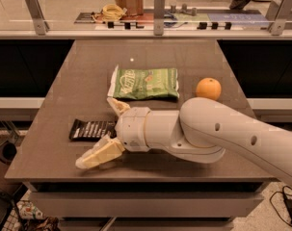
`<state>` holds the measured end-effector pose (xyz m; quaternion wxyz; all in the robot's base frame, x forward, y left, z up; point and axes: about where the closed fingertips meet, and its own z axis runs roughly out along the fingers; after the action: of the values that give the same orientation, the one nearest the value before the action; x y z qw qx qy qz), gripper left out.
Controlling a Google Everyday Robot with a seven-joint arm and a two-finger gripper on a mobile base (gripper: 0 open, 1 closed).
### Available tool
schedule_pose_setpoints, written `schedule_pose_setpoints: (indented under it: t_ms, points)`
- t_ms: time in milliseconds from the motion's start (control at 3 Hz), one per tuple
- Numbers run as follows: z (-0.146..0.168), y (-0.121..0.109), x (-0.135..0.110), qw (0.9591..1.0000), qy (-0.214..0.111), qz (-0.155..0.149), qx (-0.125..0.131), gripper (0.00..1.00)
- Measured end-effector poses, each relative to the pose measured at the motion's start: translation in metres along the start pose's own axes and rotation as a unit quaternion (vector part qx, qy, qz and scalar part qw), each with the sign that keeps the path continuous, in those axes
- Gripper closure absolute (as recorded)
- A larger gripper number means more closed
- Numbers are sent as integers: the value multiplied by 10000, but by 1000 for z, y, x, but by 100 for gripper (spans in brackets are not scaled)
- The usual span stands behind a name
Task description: Pick rxbar chocolate
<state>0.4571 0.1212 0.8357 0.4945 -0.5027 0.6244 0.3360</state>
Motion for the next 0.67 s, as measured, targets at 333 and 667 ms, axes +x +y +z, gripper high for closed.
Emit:
schedule_pose_setpoints:
  t_ms: [333, 667]
  points:
    - [6, -4, 5, 9999, 133, -57, -34, 0]
    - [10, -6, 10, 9991, 396, -123, -66, 0]
